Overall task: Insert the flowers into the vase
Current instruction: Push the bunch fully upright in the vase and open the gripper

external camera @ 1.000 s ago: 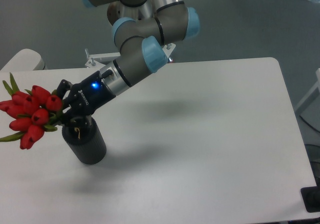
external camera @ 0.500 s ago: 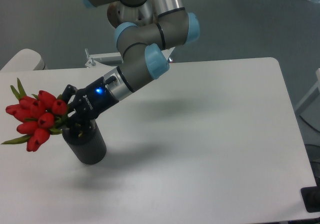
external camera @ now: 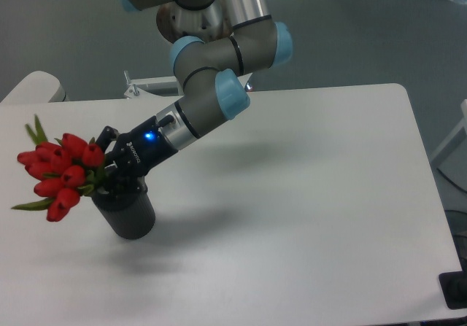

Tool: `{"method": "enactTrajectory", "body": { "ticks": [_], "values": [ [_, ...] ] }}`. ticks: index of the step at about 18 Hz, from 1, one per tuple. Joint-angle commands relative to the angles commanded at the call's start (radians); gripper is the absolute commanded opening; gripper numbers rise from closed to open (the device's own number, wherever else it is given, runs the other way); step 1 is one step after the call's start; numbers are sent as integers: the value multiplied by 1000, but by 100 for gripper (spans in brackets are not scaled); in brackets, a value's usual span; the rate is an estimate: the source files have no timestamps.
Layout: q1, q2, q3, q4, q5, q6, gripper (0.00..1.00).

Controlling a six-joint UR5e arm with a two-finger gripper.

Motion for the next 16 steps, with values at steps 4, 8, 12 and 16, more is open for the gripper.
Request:
{"method": "enactTrajectory", "body": {
  "ticks": [4, 8, 12, 16],
  "values": [
    [15, 2, -11, 0, 0, 21, 63],
    [21, 3, -15, 0, 0, 21, 82],
    [32, 5, -23, 0, 0, 23, 95],
    [51, 9, -49, 0, 3, 61, 95]
  ]
}}
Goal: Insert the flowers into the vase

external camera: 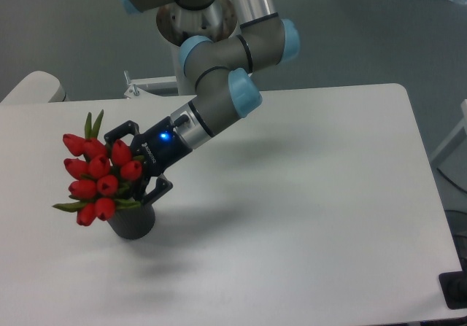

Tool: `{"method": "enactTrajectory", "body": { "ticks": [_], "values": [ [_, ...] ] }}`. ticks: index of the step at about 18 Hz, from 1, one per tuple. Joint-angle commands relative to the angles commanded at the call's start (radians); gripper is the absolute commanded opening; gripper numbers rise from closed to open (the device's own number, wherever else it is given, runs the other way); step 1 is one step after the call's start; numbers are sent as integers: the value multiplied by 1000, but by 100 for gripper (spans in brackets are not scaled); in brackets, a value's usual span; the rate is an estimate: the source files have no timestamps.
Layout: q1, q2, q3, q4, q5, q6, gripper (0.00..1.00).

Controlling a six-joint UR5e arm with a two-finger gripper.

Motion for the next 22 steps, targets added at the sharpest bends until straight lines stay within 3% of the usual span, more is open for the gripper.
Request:
{"method": "enactTrajectory", "body": {
  "ticks": [6, 9, 14, 18, 22],
  "values": [
    [29, 14, -37, -2, 2, 23, 96],
    [80, 35, -75, -2, 2, 80, 99],
    [153, 49, -71, -3, 2, 77, 100],
    [216, 58, -2, -5, 26, 68, 100],
    [250, 86, 104, -6, 271, 65, 100]
  ]
}}
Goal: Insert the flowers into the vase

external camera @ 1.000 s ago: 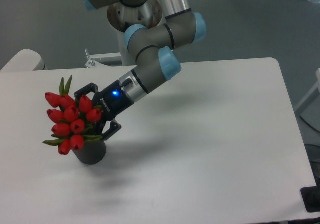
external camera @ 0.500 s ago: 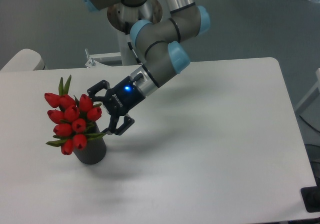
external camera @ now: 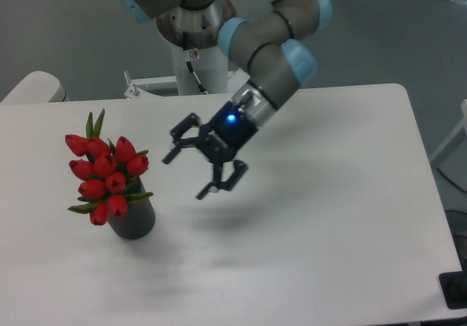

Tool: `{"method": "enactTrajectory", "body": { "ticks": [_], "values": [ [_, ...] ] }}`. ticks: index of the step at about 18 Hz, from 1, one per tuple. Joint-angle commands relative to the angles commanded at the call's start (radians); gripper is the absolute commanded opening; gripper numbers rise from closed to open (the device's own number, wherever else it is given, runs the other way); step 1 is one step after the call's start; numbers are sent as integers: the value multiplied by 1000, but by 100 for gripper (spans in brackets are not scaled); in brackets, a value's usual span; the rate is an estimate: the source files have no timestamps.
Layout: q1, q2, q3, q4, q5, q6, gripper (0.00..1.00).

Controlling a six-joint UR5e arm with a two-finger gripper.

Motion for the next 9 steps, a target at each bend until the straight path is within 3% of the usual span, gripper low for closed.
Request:
{"method": "enactTrajectory", "body": {
  "ticks": [3, 7, 9],
  "values": [
    [24, -2, 71, -2, 162, 11, 100],
    [81, -52, 170, -3, 183, 17, 100],
    [101, -69, 233, -32, 200, 17, 100]
  ]
}}
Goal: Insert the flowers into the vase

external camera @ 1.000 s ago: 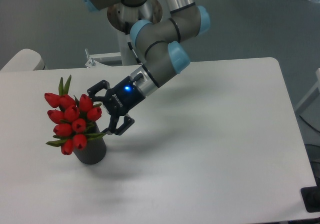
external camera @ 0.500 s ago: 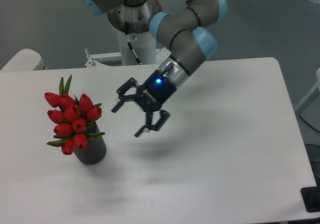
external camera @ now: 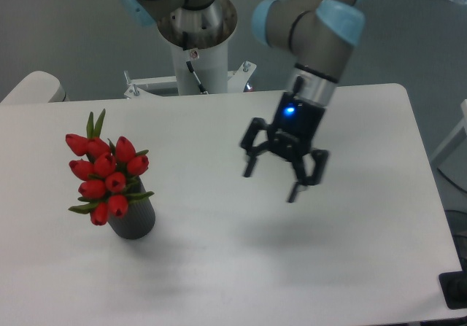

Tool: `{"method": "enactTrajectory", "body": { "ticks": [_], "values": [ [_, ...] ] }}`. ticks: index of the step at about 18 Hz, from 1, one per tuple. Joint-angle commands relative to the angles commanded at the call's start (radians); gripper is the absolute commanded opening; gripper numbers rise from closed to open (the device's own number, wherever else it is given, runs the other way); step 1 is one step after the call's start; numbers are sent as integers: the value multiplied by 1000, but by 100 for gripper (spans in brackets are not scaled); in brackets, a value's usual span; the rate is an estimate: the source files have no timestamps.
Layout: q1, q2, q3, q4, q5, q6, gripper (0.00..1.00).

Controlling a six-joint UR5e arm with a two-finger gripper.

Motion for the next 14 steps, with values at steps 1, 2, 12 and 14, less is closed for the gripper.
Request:
{"method": "enactTrajectory", "body": {
  "ticks": [1, 2, 12, 14],
  "values": [
    [5, -8, 25, -20, 23, 0, 100],
    [6, -17, 57, -31, 57, 3, 100],
    [51, -100, 304, -266, 293, 273, 100],
    [52, -103, 319, -290, 377, 352, 100]
  ]
}}
